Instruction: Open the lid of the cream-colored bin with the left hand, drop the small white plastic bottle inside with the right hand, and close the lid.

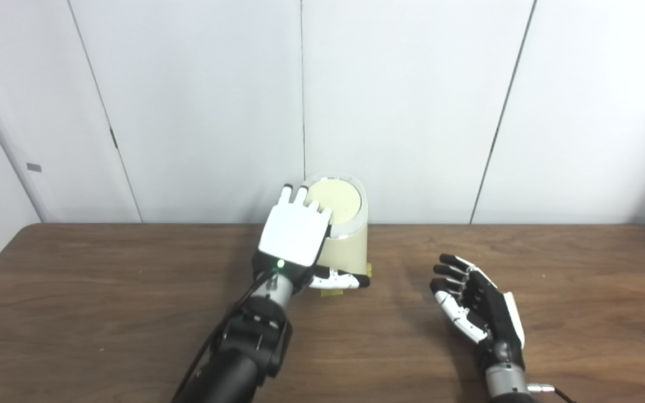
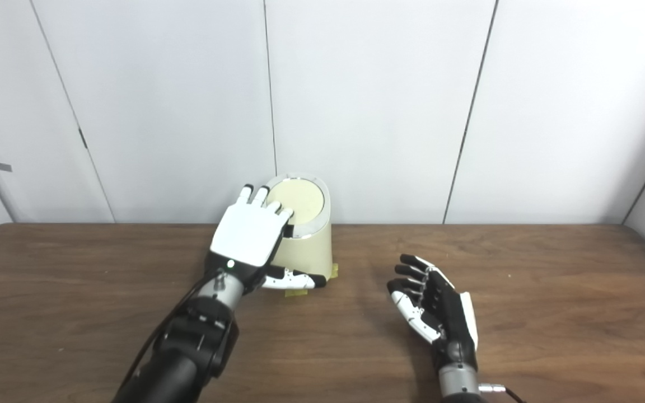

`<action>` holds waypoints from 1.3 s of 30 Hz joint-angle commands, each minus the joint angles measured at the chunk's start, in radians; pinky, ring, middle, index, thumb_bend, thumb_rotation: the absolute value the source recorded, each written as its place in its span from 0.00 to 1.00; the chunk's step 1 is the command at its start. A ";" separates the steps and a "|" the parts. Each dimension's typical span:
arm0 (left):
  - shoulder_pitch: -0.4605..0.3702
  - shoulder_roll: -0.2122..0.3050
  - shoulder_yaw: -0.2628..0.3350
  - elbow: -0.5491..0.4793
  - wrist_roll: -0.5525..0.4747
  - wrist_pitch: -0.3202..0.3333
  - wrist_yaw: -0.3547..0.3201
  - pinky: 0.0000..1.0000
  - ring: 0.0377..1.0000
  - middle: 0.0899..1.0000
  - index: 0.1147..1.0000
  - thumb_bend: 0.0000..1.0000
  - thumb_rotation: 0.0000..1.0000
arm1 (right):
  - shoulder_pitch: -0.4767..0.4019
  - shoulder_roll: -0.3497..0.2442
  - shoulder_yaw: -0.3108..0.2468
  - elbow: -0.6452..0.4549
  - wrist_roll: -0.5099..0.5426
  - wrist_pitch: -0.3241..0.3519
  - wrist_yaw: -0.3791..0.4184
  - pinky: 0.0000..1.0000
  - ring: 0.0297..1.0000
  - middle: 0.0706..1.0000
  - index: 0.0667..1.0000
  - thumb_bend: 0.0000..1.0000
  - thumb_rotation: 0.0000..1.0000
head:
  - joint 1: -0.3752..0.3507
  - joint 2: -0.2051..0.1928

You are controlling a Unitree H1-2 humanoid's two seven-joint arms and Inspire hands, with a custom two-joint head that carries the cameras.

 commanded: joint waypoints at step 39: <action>0.343 -0.165 0.508 -0.099 -1.270 -0.560 0.478 0.70 0.77 0.77 0.75 0.16 0.64 | -0.042 -0.003 -0.011 0.011 -0.002 -0.120 -0.013 0.57 0.64 0.65 0.66 0.23 0.24 | 0.004 -0.028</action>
